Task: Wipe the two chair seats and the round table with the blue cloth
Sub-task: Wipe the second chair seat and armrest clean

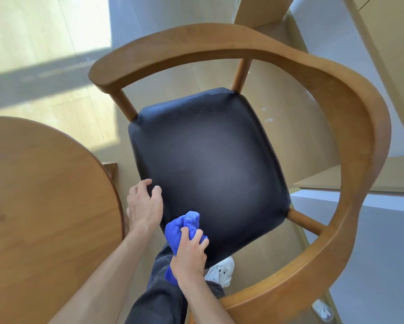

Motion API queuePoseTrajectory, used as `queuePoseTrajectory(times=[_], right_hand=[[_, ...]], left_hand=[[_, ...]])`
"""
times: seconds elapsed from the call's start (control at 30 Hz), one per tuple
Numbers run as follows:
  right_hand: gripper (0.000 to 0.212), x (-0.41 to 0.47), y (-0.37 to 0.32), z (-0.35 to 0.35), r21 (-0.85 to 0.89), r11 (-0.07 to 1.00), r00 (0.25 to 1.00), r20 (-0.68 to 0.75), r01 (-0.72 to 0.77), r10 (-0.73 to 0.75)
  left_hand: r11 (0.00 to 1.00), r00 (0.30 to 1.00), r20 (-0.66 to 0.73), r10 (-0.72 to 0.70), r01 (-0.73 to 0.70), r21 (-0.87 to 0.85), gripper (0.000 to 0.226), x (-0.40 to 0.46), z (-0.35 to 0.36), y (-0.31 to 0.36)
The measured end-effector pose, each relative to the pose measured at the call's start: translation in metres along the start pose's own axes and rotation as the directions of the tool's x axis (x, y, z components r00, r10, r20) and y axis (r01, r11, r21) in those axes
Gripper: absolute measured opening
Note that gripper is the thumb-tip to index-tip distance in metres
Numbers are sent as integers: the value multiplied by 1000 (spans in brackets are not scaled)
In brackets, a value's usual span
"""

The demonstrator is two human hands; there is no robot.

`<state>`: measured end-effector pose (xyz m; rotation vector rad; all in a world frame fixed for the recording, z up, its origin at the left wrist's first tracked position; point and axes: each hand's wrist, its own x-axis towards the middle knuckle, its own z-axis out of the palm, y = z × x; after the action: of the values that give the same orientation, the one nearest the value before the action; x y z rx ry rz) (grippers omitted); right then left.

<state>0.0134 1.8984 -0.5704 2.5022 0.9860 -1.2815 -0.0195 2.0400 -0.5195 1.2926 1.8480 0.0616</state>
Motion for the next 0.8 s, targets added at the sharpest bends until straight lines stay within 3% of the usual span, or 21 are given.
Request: queuePoseTrajectory(times=[0.23,0.37,0.47,0.6,0.7,0.8], right_hand=[[61,-8,-18,-8,201,978,967,256,-52,-1],[54,-10,-21,-19,270,961,871,485,-68,-75],[41,-12,-17,-33,393,915,828,540,-94,-147],[21,-20,-5,-54,695,688,855,472,-210,-215],[31,-25,13,-70,848,418,876,438,-326,-204],[36,-31,32,-84,888,275,872,433,-368,-231]], left_hand=[[1000,1000,-2,-2,2,-10,37,-9,-10,-6],[999,1000,-16,1,-2,-42,37,-17,-17,-5],[998,999,-36,8,-10,-64,37,-24,-20,-6],[995,997,-71,-13,6,-99,37,-38,-26,-7],[995,994,-96,-46,36,-96,37,-54,-35,-4],[992,992,-102,-75,63,-114,37,-76,-47,-3]])
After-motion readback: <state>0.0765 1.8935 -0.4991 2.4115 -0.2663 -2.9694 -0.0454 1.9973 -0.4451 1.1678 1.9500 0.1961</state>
